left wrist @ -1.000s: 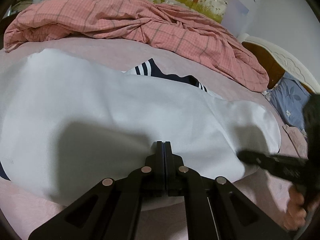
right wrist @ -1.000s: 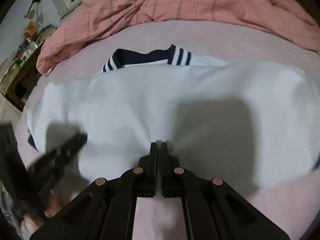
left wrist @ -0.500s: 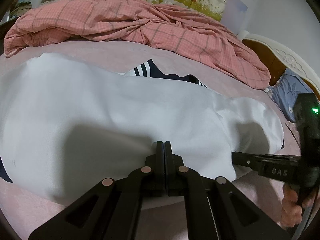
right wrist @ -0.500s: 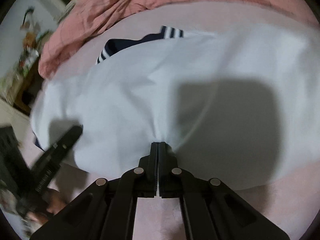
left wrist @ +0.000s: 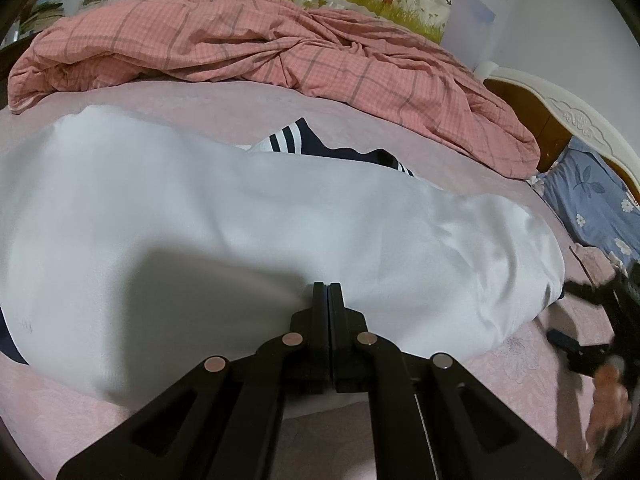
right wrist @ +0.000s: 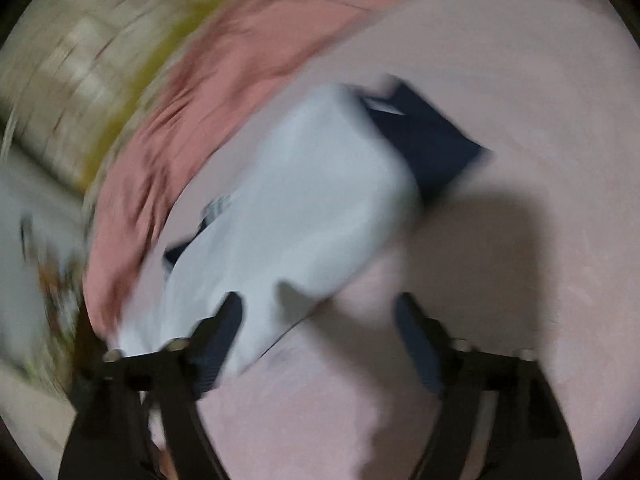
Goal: Fold large clothes
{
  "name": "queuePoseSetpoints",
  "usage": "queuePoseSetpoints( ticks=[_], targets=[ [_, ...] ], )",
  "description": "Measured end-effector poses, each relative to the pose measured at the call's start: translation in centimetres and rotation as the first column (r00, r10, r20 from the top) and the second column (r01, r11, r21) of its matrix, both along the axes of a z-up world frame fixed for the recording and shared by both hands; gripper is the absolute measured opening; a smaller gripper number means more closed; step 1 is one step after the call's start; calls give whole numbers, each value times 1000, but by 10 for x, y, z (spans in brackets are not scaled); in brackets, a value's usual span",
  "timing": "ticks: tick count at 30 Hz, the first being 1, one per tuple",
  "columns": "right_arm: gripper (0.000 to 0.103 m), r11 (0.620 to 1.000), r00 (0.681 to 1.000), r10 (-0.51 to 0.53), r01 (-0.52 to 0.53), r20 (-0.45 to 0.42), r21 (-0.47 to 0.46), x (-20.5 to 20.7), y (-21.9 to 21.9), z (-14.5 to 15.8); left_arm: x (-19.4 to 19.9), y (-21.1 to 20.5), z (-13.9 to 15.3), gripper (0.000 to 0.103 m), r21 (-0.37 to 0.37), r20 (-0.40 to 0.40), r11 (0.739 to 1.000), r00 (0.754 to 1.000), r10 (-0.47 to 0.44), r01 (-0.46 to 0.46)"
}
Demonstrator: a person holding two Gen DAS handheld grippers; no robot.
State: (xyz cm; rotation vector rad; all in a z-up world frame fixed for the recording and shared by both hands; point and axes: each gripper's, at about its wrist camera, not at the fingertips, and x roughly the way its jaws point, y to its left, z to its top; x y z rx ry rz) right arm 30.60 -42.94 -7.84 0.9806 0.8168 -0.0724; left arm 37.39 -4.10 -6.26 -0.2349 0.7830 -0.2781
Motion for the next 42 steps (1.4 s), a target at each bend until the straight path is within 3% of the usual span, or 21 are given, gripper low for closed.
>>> queuePoseSetpoints(
  ticks=[1,4,6,7,10,12,14,16,19,21,23,27,30,31,33,34,40,42],
  targets=[
    [83,999,999,-35,34,34,11,1,-8,0,1,0,0,3,-2,0,1000,1000,-1,1],
    [83,978,988,-126,139,90,-154,12,-16,14,0,2,-1,3,-10,-3,1000,1000,-5,5],
    [79,975,993,-77,93,86,-201,31,-19,10,0,4,-2,3,-20,-5,1000,1000,-8,8],
    [58,972,995,-82,94,61,-215,37,-21,6,-1,5,-2,3,-24,-6,1000,1000,-10,9],
    [21,952,993,-71,96,98,-290,37,-17,13,-1,7,1,3,-34,-8,999,1000,-18,18],
    [12,901,990,-32,88,137,-425,34,3,34,-5,15,8,3,-35,-5,999,1000,-21,21],
    [11,813,978,41,85,203,-576,28,37,66,-12,33,25,3,-30,25,999,1000,-11,12],
    [11,762,968,123,50,220,-646,31,66,94,-20,56,49,3,-42,92,998,995,47,-43],
    [11,710,940,244,-4,240,-704,32,124,123,-31,94,80,3,-130,181,988,978,108,-86],
    [11,618,921,332,-51,202,-784,35,172,128,-40,109,92,3,-83,254,983,950,182,-166],
    [11,509,905,407,-113,122,-853,43,225,114,-42,114,97,3,-26,294,975,931,217,-219],
    [11,481,914,406,-199,15,-854,55,287,80,-37,121,89,3,-64,243,975,944,222,-212],
    [11,417,880,465,-309,-91,-855,70,329,48,-35,116,83,3,-30,242,975,945,221,-221],
    [11,376,868,473,-355,-151,-856,76,338,35,-35,114,81,3,-15,246,974,944,221,-224],
    [11,335,871,468,-332,-151,-882,70,345,28,-34,112,82,3,-8,245,976,946,213,-218],
    [12,340,870,473,-328,-141,-882,69,343,31,-31,112,82,3,-9,242,978,948,206,-210],
    [15,454,822,556,-423,-122,-784,61,311,46,-25,109,77,3,-13,217,978,954,204,-206],
    [15,459,804,583,-445,-117,-769,51,300,51,-24,111,76,3,-26,207,980,958,201,-200]
  ],
)
